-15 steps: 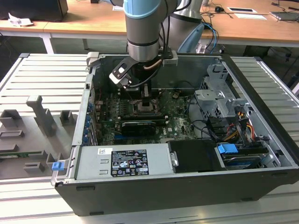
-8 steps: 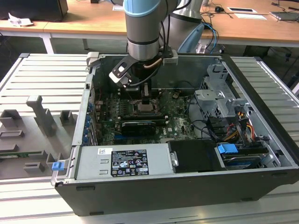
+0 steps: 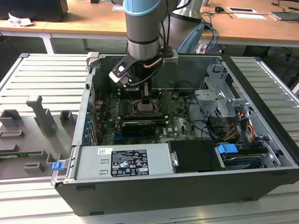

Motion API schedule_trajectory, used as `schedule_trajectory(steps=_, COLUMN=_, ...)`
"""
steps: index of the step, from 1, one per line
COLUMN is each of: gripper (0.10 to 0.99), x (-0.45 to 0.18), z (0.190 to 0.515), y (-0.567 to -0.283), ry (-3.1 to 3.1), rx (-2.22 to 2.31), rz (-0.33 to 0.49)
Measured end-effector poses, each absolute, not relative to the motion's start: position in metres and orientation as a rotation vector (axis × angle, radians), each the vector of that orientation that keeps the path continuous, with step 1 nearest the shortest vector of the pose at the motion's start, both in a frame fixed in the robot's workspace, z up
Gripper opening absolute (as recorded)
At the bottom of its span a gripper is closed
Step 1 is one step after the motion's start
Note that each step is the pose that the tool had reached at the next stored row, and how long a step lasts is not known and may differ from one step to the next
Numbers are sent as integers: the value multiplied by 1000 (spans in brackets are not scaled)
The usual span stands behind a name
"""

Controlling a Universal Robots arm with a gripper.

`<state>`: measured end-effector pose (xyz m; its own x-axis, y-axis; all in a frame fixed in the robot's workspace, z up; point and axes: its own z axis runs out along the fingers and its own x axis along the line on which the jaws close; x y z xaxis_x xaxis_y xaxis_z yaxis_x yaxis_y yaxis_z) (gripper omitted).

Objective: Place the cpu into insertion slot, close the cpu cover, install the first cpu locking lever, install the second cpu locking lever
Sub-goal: 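Place the cpu into insertion slot, then close the cpu cover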

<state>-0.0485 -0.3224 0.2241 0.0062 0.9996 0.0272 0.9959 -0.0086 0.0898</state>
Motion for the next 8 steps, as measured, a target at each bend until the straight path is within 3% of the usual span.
schedule_trajectory(steps=8, gripper=106, x=-48, z=234, y=-322, ry=2173, rx=2202, rz=128)
